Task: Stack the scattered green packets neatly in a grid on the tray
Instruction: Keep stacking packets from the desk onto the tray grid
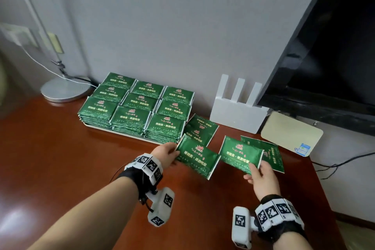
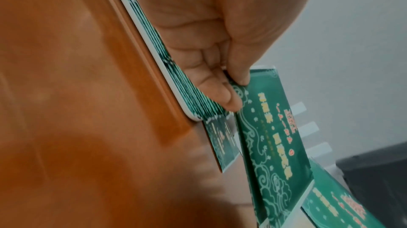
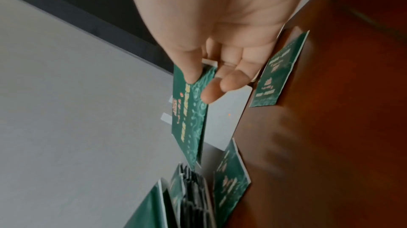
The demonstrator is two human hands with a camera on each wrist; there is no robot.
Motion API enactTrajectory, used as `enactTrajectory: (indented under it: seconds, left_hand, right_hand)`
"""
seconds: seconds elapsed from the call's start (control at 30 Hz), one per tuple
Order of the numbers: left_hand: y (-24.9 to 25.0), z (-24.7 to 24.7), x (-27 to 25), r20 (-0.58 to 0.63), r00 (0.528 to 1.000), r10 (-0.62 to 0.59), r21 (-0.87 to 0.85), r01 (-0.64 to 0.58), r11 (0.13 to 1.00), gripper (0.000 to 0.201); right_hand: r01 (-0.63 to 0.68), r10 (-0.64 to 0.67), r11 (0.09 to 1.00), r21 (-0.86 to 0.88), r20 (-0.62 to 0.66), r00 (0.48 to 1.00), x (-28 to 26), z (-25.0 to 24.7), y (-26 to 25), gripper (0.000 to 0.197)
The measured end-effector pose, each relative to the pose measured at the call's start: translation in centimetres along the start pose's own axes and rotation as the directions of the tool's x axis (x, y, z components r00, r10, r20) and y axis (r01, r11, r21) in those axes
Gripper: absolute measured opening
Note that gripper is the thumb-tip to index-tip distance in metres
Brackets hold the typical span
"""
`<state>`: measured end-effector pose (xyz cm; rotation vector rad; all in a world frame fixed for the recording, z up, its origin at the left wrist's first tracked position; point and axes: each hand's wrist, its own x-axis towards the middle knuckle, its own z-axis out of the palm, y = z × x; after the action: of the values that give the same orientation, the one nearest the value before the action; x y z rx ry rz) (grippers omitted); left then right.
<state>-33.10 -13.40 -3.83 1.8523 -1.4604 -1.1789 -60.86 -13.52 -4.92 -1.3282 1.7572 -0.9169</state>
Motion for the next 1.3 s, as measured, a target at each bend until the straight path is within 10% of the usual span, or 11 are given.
enactTrajectory:
  seconds: [0.6, 1.3]
  left_hand:
    - [-10.0, -23.8, 1.0, -0.222, 0.972, -0.080, -0.389, -0.013, 0.921, 0.007]
    - [-16.7, -32.1, 7.8, -0.243, 0.933, -0.267, -0.362, 0.168, 0.917, 0.021]
  right_hand:
    - [0.097, -0.093, 0.978, 0.183, -0.035, 0.995, -3.9, 16.8, -14.3, 0.025]
    - [0.120, -0.060, 0.927, -0.355, 0.175, 0.983, -0.5, 30.1, -18.3, 0.021]
